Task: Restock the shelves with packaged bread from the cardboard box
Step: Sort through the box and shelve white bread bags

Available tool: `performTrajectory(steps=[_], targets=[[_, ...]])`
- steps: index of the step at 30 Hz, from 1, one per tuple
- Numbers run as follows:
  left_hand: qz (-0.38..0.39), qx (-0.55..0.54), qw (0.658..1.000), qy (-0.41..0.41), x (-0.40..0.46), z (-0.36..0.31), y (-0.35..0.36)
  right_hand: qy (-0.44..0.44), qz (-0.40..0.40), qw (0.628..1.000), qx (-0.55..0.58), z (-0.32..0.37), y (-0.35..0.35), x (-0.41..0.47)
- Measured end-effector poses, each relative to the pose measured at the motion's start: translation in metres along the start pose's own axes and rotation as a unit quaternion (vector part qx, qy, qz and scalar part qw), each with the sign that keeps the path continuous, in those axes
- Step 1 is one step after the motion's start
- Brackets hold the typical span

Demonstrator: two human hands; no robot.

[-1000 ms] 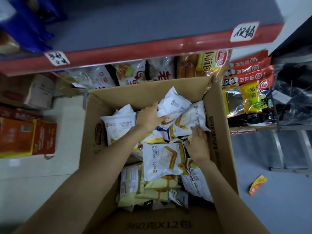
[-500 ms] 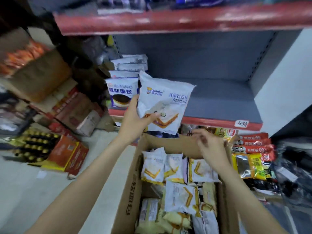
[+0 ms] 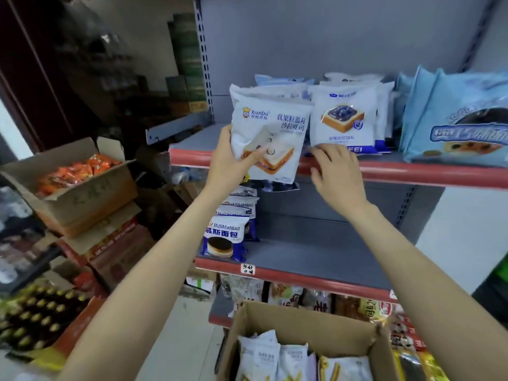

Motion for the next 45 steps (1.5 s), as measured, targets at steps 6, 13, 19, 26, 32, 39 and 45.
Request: performTrajectory(steps=[6, 13, 19, 26, 32, 39, 45], targets=[[-0.020, -0.026, 0.999, 0.013, 0.053, 0.008, -0.021, 0.019, -0.029, 0.998, -0.061, 0.002, 0.008, 0.003], [0.015, -0.023, 1.000, -0.014, 0.101, 0.038, -0.006, 0.023, -0.019, 0.996, -0.078, 0.004, 0.011, -0.001], [0.028, 0.106, 0.994, 0.024, 0.101, 0.036, 0.012, 0.035, -0.020, 0.997, -0.069, 0.006, 0.012, -0.004], [0.026, 0.241, 0.970, -0.001, 0.101, 0.040, 0.014, 0.045, -0.003, 0.997, -0.067, 0.004, 0.018, -0.006], [0.060, 0.266, 0.962, -0.019, 0.115, 0.035, 0.028, 0.041, -0.004, 0.997, -0.072, 0.004, 0.015, -0.007], [0.090, 0.315, 0.944, -0.041, 0.096, 0.039, 0.017, 0.052, 0.008, 0.997, -0.054, 0.007, 0.013, -0.006], [-0.082, 0.328, 0.935, 0.103, 0.035, -0.013, -0.006, 0.043, -0.065, 0.997, -0.006, 0.023, -0.013, -0.022]])
Point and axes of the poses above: each hand's wrist, its own x-axis towards the middle knuckle, its own y-axis out of the palm, z = x × y, the point moved 10 cm from there along x, towards the middle knuckle, and after that the axes turned 9 degrees about z, right-handed, at the moved point
